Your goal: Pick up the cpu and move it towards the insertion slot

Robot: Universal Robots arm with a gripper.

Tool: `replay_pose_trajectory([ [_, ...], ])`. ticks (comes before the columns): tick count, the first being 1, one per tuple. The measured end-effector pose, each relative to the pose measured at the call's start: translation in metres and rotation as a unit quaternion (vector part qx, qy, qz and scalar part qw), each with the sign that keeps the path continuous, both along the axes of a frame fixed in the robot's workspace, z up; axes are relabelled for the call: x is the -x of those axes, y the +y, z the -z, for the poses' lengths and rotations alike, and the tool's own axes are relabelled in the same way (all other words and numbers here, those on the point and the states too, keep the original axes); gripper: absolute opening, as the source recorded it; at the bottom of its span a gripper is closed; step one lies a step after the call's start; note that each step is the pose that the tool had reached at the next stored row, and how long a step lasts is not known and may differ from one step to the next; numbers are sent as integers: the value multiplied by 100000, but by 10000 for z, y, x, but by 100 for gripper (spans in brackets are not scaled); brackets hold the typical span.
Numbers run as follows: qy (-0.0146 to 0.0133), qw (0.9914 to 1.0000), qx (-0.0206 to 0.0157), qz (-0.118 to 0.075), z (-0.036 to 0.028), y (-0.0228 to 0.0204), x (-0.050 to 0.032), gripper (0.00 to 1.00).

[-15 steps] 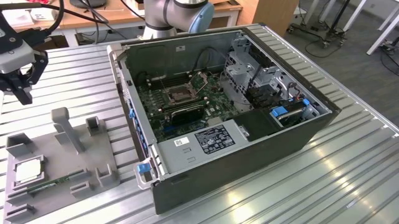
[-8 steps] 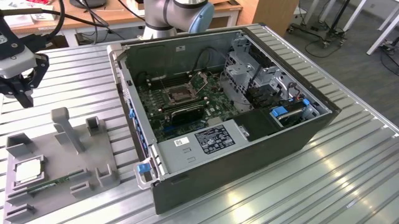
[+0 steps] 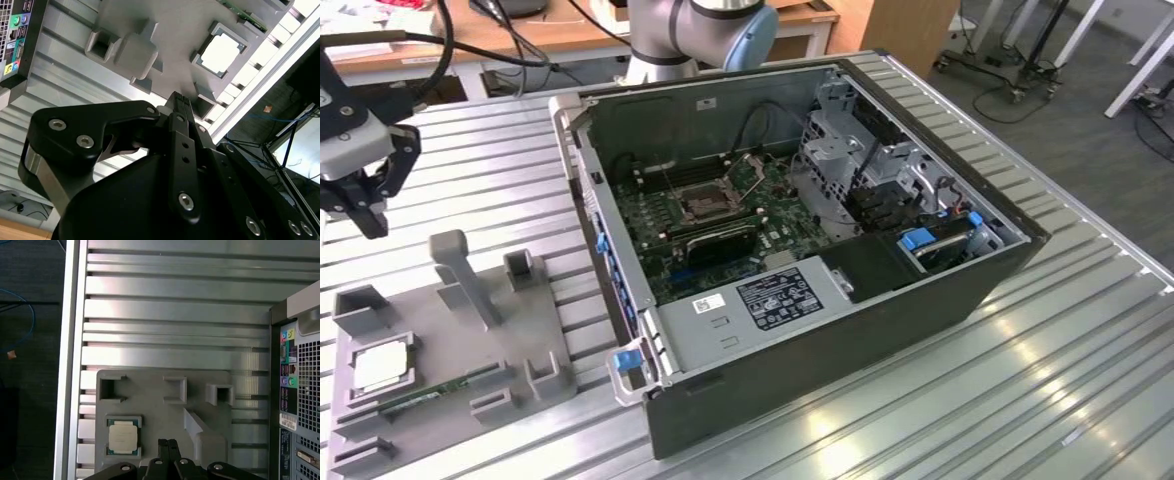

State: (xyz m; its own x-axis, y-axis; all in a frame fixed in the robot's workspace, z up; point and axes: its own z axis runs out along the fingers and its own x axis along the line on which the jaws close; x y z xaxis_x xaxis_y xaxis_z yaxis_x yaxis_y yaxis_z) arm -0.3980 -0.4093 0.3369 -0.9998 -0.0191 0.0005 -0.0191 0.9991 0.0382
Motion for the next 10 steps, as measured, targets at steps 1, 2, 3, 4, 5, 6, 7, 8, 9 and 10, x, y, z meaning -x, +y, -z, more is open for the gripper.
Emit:
replay_pose_trajectory([
  [1, -1, 100000, 0, -1, 6, 0, 11, 11],
  [2, -1, 100000, -1, 0, 12, 0, 23, 11],
  [3, 2, 100000, 0, -1, 17, 0, 34, 11],
  [4, -4, 100000, -2, -2, 23, 0, 44, 11],
  [5, -8, 100000, -4, 1, 26, 0, 49, 11],
  [6, -8, 100000, -3, -3, 27, 0, 50, 11],
  [7, 0, 100000, 1, -2, 27, 0, 50, 11],
  [8, 2, 100000, 0, -1, 27, 0, 51, 11],
  [9, 2, 100000, 1, -1, 27, 0, 51, 11],
  [10, 4, 100000, 2, 0, 28, 0, 51, 11],
])
